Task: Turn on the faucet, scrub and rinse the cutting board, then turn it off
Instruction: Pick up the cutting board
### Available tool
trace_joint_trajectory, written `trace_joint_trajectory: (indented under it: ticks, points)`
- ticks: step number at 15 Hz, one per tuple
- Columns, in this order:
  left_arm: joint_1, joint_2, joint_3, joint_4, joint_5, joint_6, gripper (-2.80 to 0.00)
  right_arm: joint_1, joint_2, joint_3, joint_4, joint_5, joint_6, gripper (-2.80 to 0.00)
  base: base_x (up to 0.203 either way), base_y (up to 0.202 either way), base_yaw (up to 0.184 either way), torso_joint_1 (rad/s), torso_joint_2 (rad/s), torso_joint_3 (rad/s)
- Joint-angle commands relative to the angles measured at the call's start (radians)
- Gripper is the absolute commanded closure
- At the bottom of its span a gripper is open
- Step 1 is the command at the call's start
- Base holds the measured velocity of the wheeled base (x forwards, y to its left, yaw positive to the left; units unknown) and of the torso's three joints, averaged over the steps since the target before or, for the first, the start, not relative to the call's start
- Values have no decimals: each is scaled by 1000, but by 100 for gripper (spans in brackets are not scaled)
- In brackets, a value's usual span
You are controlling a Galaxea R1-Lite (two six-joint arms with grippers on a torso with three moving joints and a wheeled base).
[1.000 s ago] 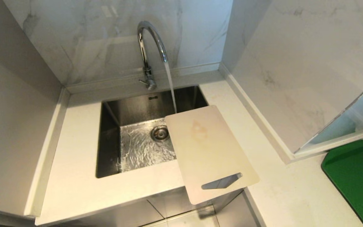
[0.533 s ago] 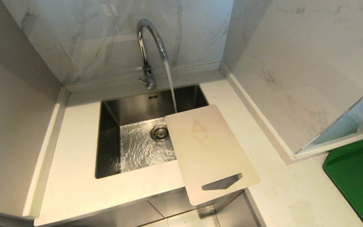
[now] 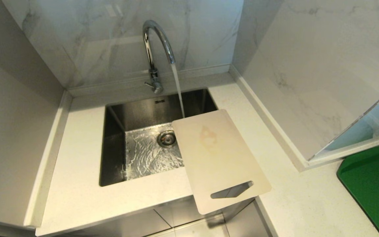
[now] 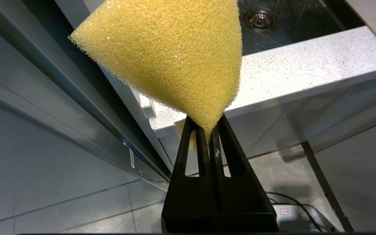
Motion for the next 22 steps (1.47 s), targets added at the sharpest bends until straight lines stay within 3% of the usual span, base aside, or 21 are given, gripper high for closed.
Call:
trace_joint_trajectory:
  ticks: [1,6,8,10,12,14,16,17,22]
  points:
    - [1,1,0,1,0,0,0,-2,220,-139,76,17,107,0,0,0,0,0,0,0]
    - [1,1,0,1,0,0,0,0,687,-279,167,68,513,0,0,0,0,0,0,0]
    - [1,1,0,1,0,0,0,21,882,-320,182,90,744,0,0,0,0,0,0,0]
    - [0,1,0,1,0,0,0,116,1046,-392,194,85,1040,0,0,0,0,0,0,0]
    - [1,1,0,1,0,0,0,270,1179,-435,186,29,1244,0,0,0,0,0,0,0]
    - [-1,1,0,1,0,0,0,355,1323,-475,143,-45,1397,0,0,0,0,0,0,0]
    - [-1,1,0,1,0,0,0,405,1444,-528,114,-91,1484,0,0,0,0,0,0,0]
    - [1,1,0,1,0,0,0,425,1492,-574,106,-104,1523,-280,0,0,0,0,0,0]
    - [1,1,0,1,0,0,0,441,1615,-656,93,-110,1567,-280,0,0,0,0,0,0]
